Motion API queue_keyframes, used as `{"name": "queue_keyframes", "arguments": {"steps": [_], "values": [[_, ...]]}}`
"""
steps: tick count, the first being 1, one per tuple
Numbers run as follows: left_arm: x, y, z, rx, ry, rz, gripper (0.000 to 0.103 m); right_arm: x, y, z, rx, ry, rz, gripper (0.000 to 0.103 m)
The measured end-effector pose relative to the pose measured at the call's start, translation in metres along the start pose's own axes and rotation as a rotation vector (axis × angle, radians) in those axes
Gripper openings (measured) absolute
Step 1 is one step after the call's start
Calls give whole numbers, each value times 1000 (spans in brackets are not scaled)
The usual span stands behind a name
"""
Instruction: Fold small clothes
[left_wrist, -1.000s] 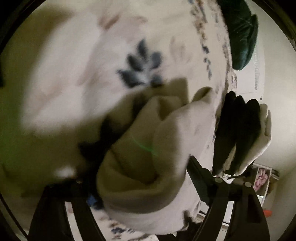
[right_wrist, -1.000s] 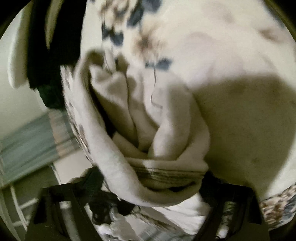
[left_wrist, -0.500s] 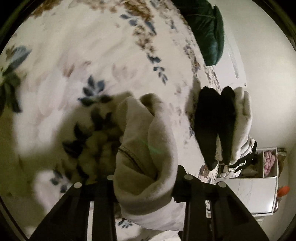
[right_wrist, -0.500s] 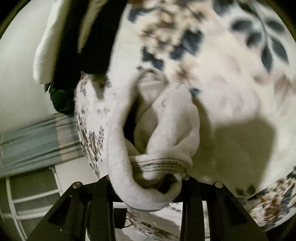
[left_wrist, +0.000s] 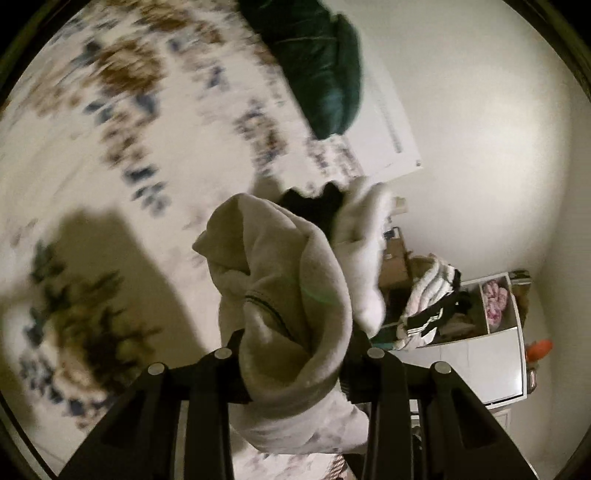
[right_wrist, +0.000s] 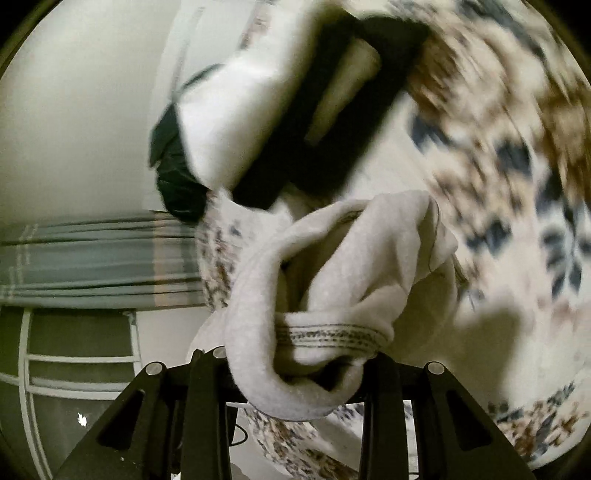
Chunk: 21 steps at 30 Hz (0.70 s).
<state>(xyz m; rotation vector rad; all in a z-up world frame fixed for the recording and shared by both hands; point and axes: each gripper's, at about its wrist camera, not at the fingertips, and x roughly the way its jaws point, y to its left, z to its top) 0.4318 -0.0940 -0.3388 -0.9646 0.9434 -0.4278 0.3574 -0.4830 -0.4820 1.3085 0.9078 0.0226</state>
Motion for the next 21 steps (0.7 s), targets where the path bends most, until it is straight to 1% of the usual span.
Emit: {"name": "queue_keyframes", "arguments": {"steps": [2,4,5,6,8,9,11,14,15,17,18,20,21], "values": [[9,-26,10,20,-13,-27,29,-12,30,23,-43,-8,25,33],[16,-53,24,19,-37,-76,28,-21,60,43,-95,-23,42,33],[19,-66,30,19,-55,-87,28,-29,83,57,-138,-31,58,33],[21,-84,39,21,-78,-121,28,-33,99,68,-162,-36,71,33],[26,-112,55,27,-111,-163,28,-38,142,96,-230,-51,97,32],[31,-128,66,32,-124,-194,28,-45,164,112,-267,-67,111,32],[41,-155,86,47,-147,-233,28,-54,203,142,-336,-99,133,32],[58,-195,116,91,-180,-281,28,-63,242,182,-395,-147,159,32],[65,-207,124,115,-189,-284,28,-66,256,195,-411,-167,169,32],[83,-219,136,146,-198,-289,28,-69,268,219,-428,-189,184,32],[94,-222,139,161,-198,-275,28,-66,269,231,-436,-203,180,32],[120,-217,139,188,-178,-237,28,-57,257,251,-423,-209,170,32],[136,-208,136,199,-159,-199,28,-48,242,261,-404,-206,147,32]]}}
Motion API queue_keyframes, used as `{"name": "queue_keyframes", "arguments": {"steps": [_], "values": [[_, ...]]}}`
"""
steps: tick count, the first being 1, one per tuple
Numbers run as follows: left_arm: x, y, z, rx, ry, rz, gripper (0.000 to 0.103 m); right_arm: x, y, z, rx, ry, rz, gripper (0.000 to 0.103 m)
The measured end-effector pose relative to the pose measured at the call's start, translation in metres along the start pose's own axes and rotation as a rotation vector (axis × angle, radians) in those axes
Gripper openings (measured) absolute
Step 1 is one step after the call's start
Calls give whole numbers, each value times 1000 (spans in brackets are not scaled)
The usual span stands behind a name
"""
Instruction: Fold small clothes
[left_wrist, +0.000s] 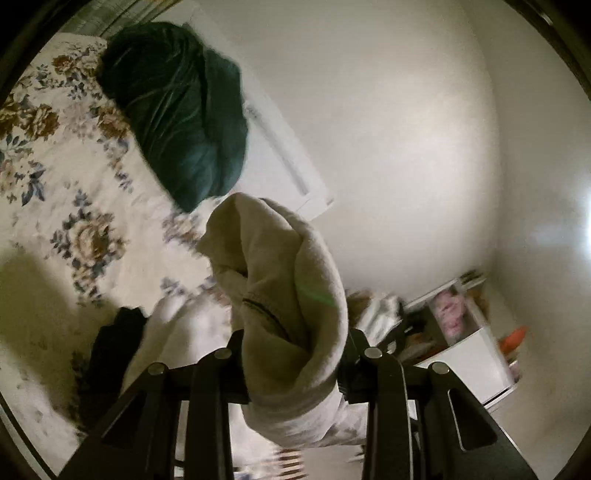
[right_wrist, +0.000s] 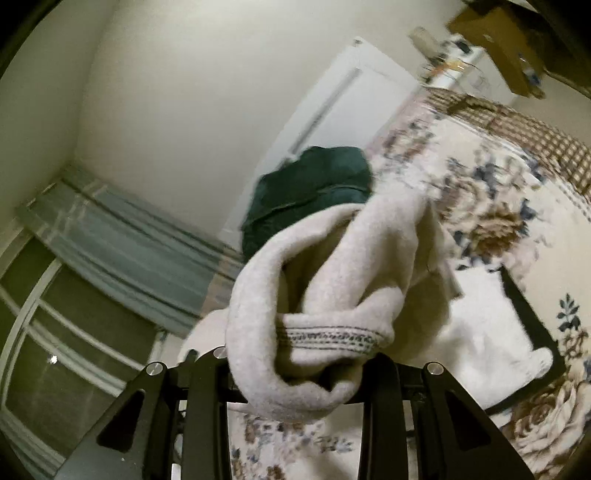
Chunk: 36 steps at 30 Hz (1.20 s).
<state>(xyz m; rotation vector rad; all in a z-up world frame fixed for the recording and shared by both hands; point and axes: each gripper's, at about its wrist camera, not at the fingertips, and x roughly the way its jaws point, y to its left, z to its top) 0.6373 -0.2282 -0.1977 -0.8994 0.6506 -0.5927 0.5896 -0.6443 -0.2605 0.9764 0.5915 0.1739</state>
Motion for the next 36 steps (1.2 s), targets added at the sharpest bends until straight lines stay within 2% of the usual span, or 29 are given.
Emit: {"name": "queue_keyframes", "arguments": {"steps": [2,4,6,8,12,14,16,18,19,21,23,27,29,32,36], "values": [[23,29,-23,4,63,75,28,14,-43,-5,53,26,-36,32],[45,66,-52,-12,153,153,28,27,-92,-22,110,63,-92,32],[52,85,-75,-2,196,209,28,35,-142,-43,189,99,-144,32],[52,95,-83,14,205,237,30,37,-182,-59,258,112,-178,32],[44,93,-85,50,215,271,33,35,-212,-69,304,126,-190,35],[44,87,-85,74,233,287,33,37,-210,-69,279,159,-226,41],[43,79,-82,106,252,323,34,39,-206,-67,252,192,-278,53],[44,67,-80,159,266,375,36,35,-199,-63,197,201,-369,74],[43,60,-79,193,266,402,40,30,-193,-62,165,191,-417,78],[39,44,-79,289,254,459,55,18,-182,-59,93,162,-522,91],[36,28,-81,376,249,531,87,7,-161,-59,-14,131,-652,100],[30,-6,-96,575,259,684,90,-6,-115,-71,-209,117,-835,103],[24,-18,-105,623,277,736,95,-20,-89,-82,-277,108,-888,103],[10,-30,-116,648,304,742,95,-41,-56,-95,-332,82,-908,103],[-28,-64,-125,678,272,763,95,-80,-3,-112,-367,60,-898,103]]}}
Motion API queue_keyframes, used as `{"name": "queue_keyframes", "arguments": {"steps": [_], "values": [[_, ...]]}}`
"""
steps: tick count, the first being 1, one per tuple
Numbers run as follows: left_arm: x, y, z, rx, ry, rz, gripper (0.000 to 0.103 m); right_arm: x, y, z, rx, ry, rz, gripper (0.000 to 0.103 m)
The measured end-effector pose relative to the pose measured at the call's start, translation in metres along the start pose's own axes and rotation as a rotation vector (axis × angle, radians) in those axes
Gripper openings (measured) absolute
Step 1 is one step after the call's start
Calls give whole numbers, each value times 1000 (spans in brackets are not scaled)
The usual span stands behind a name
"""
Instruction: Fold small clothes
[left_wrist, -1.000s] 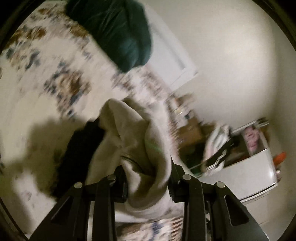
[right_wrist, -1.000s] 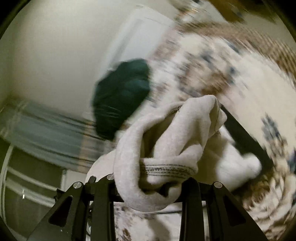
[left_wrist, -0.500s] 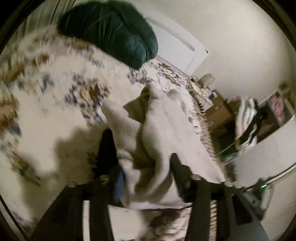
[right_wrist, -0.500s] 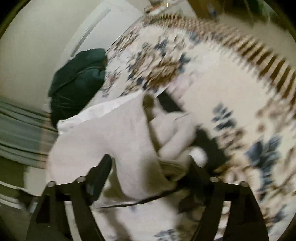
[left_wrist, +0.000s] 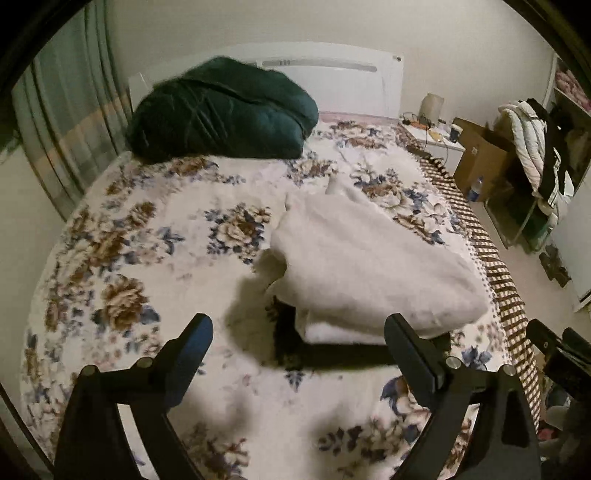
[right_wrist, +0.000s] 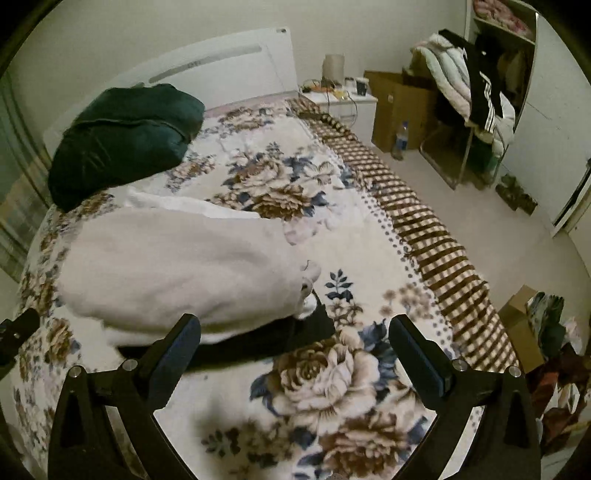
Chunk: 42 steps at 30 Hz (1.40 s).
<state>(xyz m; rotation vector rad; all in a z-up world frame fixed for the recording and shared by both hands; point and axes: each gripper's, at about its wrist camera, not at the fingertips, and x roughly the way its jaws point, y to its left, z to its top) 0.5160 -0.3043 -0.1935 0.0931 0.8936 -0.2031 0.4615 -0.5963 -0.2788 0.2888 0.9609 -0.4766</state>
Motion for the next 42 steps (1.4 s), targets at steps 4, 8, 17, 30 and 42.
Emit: {"name": "queue_keyframes", "arguments": {"steps": [4,8,17,30,42], "values": [[-55,6,-7,-20,-25,-22,95,-76,8,-11,-23,-62,-3,103],[-112,14,-20,-26,-58,-38,95,-158,16,-27,-47,-114,9,103],[-231,28,-64,24,-126,-84,95,-322,30,-93,-67,-200,31,103],[-339,34,-114,30,-179,-77,95,-504,23,-170,-77,-315,45,103],[-371,20,-127,11,-223,-47,99,-551,-1,-167,-123,-352,88,103]]}}
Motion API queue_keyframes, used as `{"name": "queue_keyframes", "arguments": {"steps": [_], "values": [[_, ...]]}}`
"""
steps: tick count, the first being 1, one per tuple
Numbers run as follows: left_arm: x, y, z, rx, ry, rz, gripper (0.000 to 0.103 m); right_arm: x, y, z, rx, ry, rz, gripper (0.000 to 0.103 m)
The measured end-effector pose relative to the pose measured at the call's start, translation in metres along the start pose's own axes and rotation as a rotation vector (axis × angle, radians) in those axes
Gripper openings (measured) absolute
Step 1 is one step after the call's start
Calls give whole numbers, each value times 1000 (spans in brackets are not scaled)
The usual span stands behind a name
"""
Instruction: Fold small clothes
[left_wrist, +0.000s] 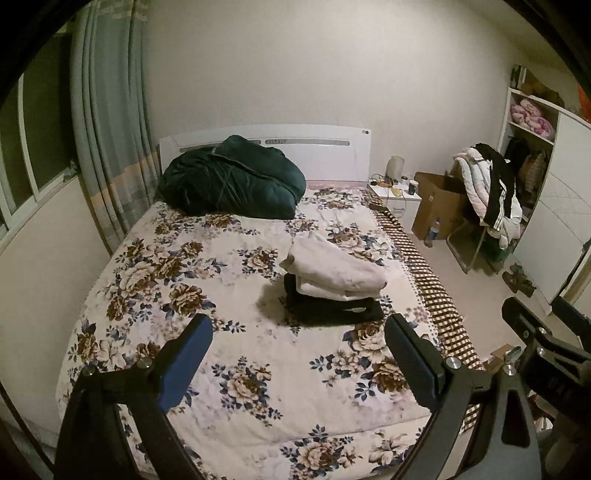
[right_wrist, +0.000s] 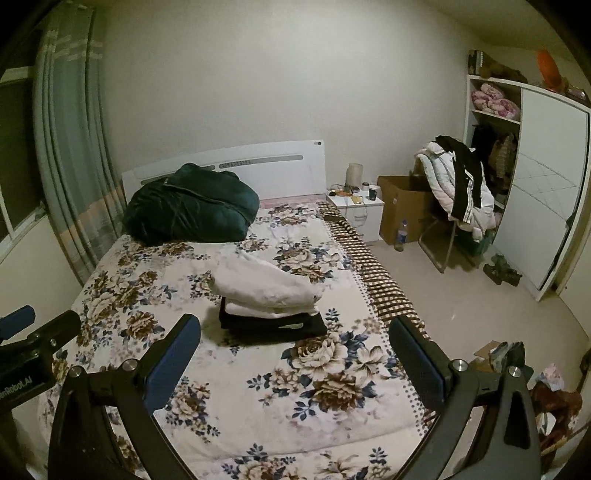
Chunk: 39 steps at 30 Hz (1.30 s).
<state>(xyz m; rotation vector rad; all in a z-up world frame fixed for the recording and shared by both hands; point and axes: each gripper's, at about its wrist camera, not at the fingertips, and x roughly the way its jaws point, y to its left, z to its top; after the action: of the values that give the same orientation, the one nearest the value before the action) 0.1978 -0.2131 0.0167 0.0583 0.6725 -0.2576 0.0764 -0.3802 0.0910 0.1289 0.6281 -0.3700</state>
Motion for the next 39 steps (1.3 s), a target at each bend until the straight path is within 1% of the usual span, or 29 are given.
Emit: {"name": "queue_keyframes", "arguments": {"steps": [2,12,24,35,39], "values": [[-2,-3,-2,3,-1,7,102,1,-3,0,-5,1,6,103],[-9,-13,-8,6,-6,25,102,8,-10,-1,-18,7,25,103],[-15,-11,-10,-16,-9,49,102,10,-12,-3,-15,10,36,103],[-16,-10,-11,-19,-12,53,102,9,-8,-5,-18,11,34,103],[-16,-9,-11,-18,-11,52,102,13,-6,0,-29,16,36,103]]}}
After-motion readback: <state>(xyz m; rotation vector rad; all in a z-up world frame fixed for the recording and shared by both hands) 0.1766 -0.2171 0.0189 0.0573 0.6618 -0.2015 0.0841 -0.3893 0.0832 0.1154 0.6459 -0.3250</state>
